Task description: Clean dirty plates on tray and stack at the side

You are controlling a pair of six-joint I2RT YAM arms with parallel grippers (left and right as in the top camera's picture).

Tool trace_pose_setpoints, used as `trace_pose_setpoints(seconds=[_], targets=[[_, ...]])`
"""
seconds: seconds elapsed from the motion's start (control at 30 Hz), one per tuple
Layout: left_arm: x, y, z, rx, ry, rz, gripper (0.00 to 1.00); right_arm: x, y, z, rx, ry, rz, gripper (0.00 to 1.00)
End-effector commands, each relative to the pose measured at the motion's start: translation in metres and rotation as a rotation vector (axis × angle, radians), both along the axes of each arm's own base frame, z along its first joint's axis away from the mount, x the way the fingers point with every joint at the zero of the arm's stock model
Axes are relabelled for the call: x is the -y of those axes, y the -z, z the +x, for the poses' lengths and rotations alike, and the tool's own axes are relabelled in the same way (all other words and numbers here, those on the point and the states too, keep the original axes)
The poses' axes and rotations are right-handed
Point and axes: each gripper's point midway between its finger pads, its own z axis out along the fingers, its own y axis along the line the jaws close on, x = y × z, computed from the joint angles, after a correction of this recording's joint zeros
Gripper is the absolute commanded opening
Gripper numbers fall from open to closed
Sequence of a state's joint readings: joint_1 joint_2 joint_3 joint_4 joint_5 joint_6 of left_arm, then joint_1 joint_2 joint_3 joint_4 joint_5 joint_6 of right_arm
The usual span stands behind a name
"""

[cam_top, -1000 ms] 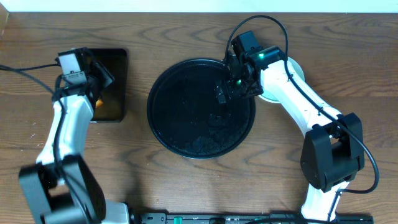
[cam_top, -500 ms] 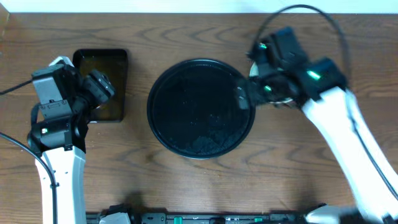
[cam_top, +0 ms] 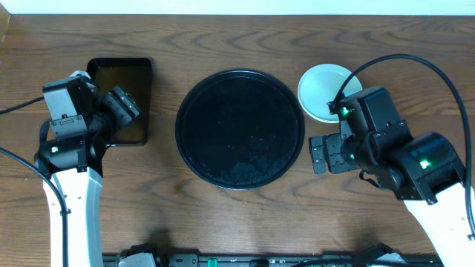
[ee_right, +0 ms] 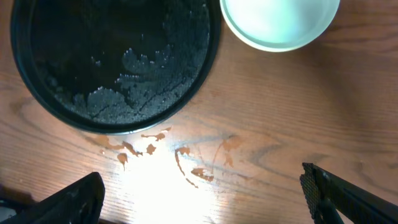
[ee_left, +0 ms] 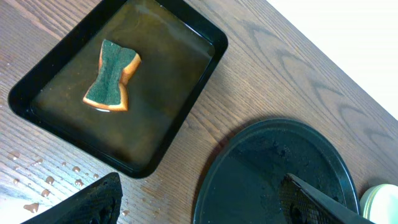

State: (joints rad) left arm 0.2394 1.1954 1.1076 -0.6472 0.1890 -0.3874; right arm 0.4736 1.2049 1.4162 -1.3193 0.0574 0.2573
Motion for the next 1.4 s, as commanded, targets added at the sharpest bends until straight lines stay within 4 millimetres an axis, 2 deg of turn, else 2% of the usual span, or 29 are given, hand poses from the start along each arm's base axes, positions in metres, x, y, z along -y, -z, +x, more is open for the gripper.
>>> trace_pose_setpoints(seconds=[0.0, 0.2, 0.43, 0.83, 1.03, 1.13, 1.37], targets=[[0.002, 0.001, 0.001, -0.002, 0.014, -0.001, 0.81, 0.002, -0.006, -0.002, 0.027, 0.016, 0.003, 0.99], [0.002, 0.001, 0.0, -0.004, 0.014, -0.002, 0.81, 0.002, -0.006, -0.002, 0.025, 0.015, 0.003, 0.99], [0.002, 0.001, 0.0, -0.004, 0.014, -0.001, 0.81, 0.011, 0.004, -0.019, -0.054, 0.015, -0.04, 0.99], [0.002, 0.001, 0.0, -0.004, 0.014, -0.002, 0.81, 0.01, 0.006, -0.024, -0.073, 0.008, -0.036, 0.99], [0.002, 0.001, 0.0, -0.004, 0.014, -0.002, 0.81, 0.012, 0.009, -0.017, 0.014, 0.021, -0.004, 0.99], [0.002, 0.001, 0.0, -0.004, 0.014, -0.002, 0.81, 0.014, 0.022, -0.014, 0.087, 0.037, 0.041, 0.99], [0.002, 0.001, 0.0, -0.004, 0.014, -0.002, 0.81, 0.029, 0.075, 0.002, 0.341, 0.119, 0.172, 0.99]])
